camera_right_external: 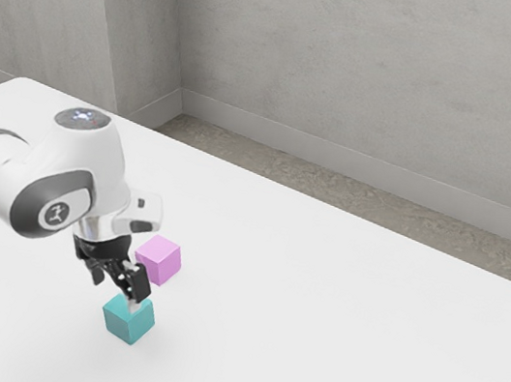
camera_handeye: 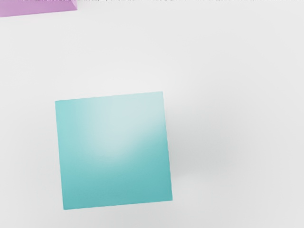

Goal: Pick up the blue block with one arm, and put the blue block on the pink block with one arm

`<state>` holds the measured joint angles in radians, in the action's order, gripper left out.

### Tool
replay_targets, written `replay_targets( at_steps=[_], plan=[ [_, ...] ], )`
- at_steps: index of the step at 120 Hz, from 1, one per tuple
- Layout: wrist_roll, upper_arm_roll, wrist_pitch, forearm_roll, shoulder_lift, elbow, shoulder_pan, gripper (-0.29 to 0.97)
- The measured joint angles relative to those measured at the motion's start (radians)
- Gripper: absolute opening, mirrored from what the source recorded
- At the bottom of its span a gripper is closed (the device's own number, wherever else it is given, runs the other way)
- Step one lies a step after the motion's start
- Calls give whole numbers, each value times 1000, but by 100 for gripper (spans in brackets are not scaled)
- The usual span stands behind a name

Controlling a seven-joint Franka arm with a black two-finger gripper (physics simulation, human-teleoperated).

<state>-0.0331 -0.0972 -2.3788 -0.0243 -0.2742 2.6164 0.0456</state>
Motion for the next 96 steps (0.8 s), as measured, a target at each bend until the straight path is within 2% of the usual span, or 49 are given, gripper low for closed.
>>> replay_targets(
  at_steps=[41, 96],
  plan=[
    [10, 16, -69, 34, 66, -6, -1, 68],
    [10, 40, -135, 28, 131, -16, -1, 68]
  ],
)
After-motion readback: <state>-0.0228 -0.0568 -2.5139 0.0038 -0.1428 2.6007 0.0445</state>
